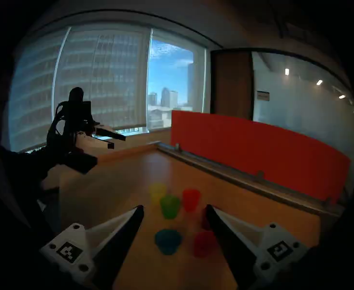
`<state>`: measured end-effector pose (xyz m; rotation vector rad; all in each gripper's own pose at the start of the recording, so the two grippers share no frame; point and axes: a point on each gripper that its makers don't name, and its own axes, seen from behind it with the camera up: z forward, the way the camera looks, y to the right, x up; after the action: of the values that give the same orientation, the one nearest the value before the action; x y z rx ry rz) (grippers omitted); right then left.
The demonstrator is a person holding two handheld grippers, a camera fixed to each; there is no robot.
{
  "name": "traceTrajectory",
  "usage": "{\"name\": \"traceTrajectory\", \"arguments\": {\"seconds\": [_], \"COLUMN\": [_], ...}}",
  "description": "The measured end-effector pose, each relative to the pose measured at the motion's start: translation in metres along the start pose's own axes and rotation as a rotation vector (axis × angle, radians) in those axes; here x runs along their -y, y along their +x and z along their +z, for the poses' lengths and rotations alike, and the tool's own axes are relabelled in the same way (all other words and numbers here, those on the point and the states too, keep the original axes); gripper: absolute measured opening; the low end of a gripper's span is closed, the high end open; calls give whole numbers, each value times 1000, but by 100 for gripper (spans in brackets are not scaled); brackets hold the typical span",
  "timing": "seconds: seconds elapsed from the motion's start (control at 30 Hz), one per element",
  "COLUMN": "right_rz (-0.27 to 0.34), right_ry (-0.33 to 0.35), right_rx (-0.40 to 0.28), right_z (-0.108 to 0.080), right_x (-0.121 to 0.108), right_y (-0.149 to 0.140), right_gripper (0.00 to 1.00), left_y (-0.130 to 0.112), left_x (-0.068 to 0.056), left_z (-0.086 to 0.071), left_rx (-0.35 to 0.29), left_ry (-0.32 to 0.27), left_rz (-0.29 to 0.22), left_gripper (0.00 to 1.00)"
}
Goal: Pour water
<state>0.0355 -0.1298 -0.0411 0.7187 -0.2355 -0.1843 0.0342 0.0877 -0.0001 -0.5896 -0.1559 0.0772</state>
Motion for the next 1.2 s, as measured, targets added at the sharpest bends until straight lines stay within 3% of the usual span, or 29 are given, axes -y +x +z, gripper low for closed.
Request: {"name": "traceTrajectory", "arguments": {"seconds": [0.6,1.2], "right_rz": [-27,-15], "right_ry": [25,31], "right_rx": [106,179], "right_z": [14,40], "right_x": [0,-11], "right_y": [-27,-76], "right_gripper": [99,100], "left_y": [-32,-84], "left_x": [-1,3], "left_z": [17,50], "left_rx": [97,189], "left_ry": [-67,-91], "left_rz": [31,34], "left_gripper": [97,97]}}
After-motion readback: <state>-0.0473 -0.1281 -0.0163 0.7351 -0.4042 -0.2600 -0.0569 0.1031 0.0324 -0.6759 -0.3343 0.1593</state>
